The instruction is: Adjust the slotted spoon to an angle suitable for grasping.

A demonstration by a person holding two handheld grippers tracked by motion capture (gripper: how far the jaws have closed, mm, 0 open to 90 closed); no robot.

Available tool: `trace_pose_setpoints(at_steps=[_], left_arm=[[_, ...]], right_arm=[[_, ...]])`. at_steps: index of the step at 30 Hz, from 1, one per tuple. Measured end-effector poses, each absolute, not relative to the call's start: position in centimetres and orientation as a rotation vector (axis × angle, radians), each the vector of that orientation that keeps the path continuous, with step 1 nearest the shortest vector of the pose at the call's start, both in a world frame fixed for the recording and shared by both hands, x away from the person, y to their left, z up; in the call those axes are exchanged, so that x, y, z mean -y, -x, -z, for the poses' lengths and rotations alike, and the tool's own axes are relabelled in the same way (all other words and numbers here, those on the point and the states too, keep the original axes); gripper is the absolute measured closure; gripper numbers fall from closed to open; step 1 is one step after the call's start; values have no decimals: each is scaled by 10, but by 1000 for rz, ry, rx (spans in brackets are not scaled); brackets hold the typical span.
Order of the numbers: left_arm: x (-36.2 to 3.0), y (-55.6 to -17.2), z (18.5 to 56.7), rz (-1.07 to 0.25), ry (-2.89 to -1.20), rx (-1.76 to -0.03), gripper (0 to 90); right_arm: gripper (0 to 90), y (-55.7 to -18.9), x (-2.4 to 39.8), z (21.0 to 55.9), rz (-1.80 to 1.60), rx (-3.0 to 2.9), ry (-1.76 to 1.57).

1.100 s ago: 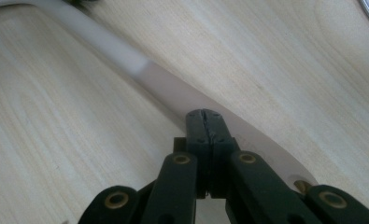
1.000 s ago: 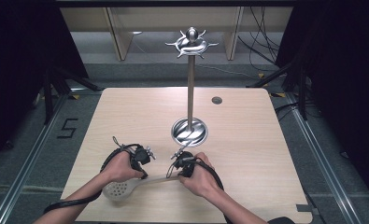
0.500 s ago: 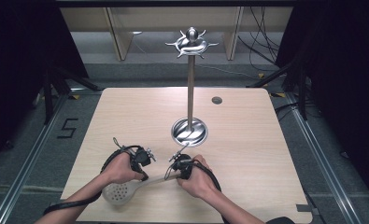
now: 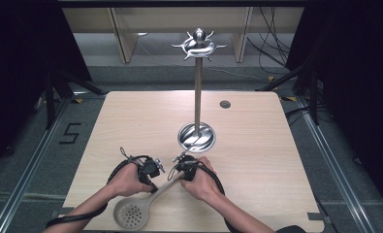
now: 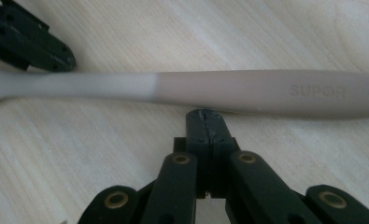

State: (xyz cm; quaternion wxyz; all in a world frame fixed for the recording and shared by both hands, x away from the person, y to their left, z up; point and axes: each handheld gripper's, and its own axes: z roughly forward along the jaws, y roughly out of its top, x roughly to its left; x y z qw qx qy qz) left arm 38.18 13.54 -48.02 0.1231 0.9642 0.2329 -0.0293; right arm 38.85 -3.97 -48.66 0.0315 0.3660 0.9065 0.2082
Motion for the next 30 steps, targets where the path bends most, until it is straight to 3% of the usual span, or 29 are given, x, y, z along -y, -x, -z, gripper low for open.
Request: trace_pose_setpoints(at_steps=[18,23,30], left_arm=[[-136,-380,483,97,-2715,-782,884],[-143,-385,478,49,-2726,-777,828],[-156,-388,467,-80,-2566,-946,589]], right_arm=[[900,-390,23,489,-728,-2808,-1118],[865,-389,28,482,-772,-2789,-1101],[695,-376,80,470,-792,-2768,-1158]])
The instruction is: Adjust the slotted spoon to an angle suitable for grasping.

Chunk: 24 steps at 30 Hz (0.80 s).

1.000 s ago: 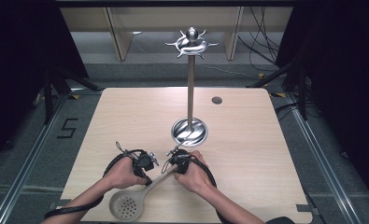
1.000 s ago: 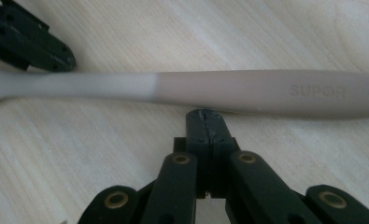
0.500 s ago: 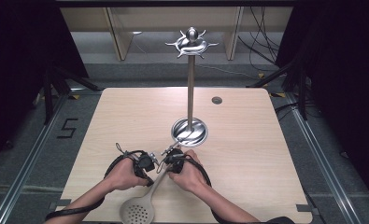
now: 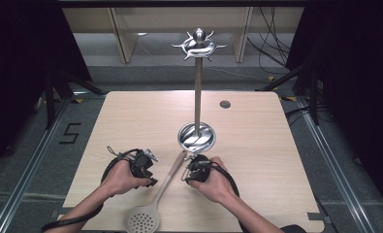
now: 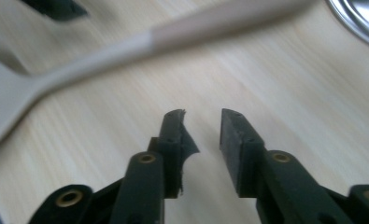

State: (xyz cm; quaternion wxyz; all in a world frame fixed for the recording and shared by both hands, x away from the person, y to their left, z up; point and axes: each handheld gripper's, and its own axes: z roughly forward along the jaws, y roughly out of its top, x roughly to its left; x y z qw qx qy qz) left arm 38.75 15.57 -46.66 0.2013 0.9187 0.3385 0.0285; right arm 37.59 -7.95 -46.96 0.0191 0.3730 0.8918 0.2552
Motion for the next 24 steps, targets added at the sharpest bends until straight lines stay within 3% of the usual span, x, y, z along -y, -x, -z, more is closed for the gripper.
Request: trace_pose_setpoints(at_steps=[2,9,24], left_arm=[[-157,-387,466,-101,-2548,-959,510],[-155,-386,465,-98,-2456,-1048,372],[-139,-394,458,-80,-2397,-1121,336]], right_arm=[[661,-370,94,470,-811,-2760,-1156],[567,-346,146,465,-874,-2668,-1246],[502,-332,191,460,-933,-2499,-1383]])
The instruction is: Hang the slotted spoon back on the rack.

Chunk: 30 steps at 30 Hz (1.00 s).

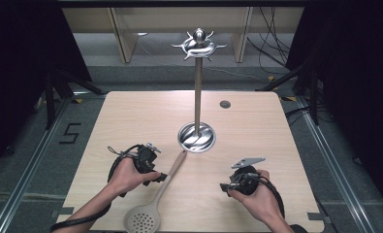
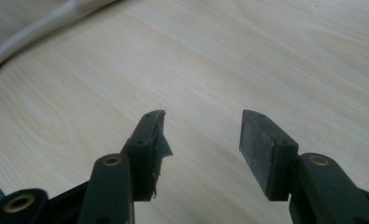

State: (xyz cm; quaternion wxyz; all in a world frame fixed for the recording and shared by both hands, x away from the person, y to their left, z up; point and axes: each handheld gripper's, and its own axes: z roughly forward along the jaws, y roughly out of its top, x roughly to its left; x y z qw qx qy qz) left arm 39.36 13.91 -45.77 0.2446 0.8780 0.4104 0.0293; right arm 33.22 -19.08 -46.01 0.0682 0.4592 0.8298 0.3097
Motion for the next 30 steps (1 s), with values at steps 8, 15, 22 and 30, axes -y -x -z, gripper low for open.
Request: trace_pose_setpoints(at_steps=[8,15,22,30], left_arm=[[-133,-397,458,-77,-2401,-1155,358],[-118,-403,456,-85,-2421,-1222,395],[-108,-414,456,-70,-2482,-1286,464],[-92,-424,455,-11,-2550,-1306,499]], right_arm=[[487,-332,200,459,-920,-2478,-1425],[483,-333,206,457,-904,-2455,-1445],[492,-331,210,455,-882,-2442,-1454],[496,-333,211,455,-859,-2458,-1452]])
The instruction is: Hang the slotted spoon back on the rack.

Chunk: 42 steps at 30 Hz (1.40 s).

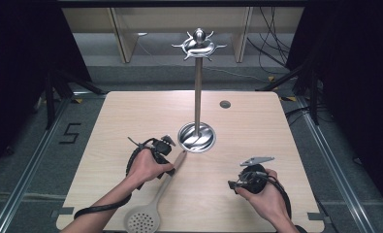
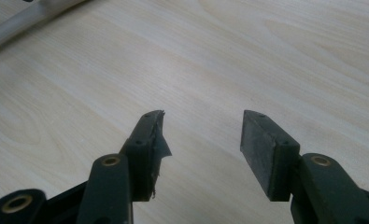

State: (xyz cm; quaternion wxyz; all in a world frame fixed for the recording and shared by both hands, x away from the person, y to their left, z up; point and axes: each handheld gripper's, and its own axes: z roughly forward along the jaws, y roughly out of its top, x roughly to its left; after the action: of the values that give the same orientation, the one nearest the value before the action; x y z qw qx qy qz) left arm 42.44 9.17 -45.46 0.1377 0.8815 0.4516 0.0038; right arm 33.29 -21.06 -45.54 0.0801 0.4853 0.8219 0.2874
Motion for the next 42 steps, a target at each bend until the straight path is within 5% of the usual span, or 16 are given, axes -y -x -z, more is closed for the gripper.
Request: trace_pose_setpoints(at_steps=[42], left_arm=[[-66,-437,477,21,-2609,-1335,709]], right_arm=[[496,-331,208,457,-879,-2448,-1450]])
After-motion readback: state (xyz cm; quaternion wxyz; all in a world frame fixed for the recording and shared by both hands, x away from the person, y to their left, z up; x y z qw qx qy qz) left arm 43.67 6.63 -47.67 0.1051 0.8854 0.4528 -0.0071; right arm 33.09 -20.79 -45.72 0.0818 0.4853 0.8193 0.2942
